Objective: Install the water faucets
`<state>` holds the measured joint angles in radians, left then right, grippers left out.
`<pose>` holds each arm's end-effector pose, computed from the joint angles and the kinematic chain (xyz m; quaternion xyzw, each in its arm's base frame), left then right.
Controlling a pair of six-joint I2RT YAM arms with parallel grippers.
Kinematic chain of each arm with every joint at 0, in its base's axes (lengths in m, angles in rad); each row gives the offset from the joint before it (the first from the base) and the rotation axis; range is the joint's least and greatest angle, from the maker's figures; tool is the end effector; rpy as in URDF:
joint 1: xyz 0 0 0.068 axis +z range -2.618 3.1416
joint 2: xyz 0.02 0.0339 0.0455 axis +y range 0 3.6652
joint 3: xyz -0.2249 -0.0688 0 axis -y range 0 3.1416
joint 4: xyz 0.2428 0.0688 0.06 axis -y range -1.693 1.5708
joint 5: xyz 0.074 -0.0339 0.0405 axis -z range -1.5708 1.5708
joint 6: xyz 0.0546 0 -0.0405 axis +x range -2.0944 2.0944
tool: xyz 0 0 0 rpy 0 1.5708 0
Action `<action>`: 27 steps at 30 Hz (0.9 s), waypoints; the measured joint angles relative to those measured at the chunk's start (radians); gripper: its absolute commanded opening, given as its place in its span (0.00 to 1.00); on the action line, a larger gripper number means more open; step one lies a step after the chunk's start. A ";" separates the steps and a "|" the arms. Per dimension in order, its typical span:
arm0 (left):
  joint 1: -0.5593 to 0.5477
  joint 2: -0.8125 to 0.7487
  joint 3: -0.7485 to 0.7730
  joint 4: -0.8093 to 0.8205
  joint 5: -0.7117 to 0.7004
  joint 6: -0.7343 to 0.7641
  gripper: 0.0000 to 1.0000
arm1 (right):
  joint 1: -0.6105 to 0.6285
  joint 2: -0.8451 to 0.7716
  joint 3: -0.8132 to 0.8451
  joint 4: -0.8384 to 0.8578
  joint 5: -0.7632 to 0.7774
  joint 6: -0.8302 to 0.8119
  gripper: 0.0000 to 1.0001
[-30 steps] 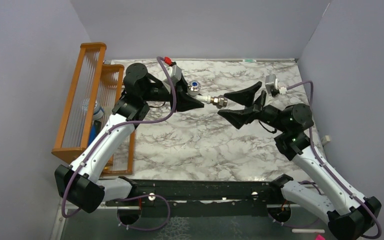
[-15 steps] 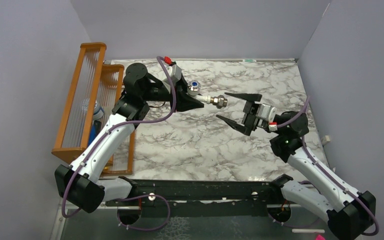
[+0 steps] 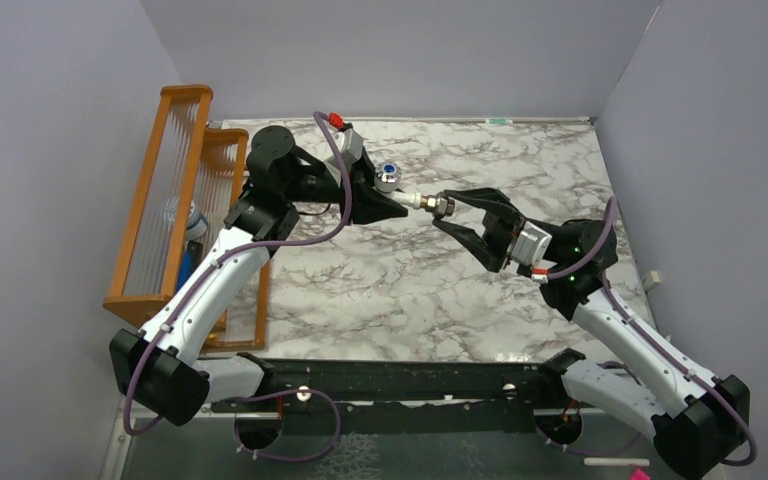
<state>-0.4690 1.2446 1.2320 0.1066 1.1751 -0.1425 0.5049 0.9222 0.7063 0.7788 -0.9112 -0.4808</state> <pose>0.2324 -0.1743 0.3924 0.4956 0.4862 -0.5411 0.4747 0.1761 0.1466 0.3567 -0.5446 0.1997 0.2219 0.7837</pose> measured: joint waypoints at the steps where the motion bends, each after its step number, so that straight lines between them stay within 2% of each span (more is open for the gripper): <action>1: 0.000 0.000 0.000 0.001 0.003 -0.002 0.00 | 0.000 0.001 0.000 -0.001 -0.003 -0.007 0.58; 5: 0.000 0.001 0.000 0.004 0.010 -0.008 0.00 | 0.000 0.012 0.002 -0.006 -0.012 -0.030 0.63; 9: 0.000 0.002 0.000 0.008 0.014 -0.016 0.00 | 0.001 0.022 0.013 -0.022 -0.020 -0.055 0.61; 14: 0.000 0.007 0.000 0.026 0.015 -0.027 0.00 | 0.013 0.034 0.025 -0.033 -0.023 -0.072 0.49; 22: 0.001 0.016 0.000 0.043 0.023 -0.045 0.00 | 0.014 0.034 0.028 -0.039 -0.022 -0.066 0.24; 27: 0.002 0.016 0.000 0.051 0.025 -0.049 0.00 | 0.014 0.040 0.041 -0.037 0.000 0.040 0.08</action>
<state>-0.4667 1.2606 1.2320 0.1577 1.1999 -0.1917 0.5194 0.9627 0.7471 0.7414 -0.9108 -0.4404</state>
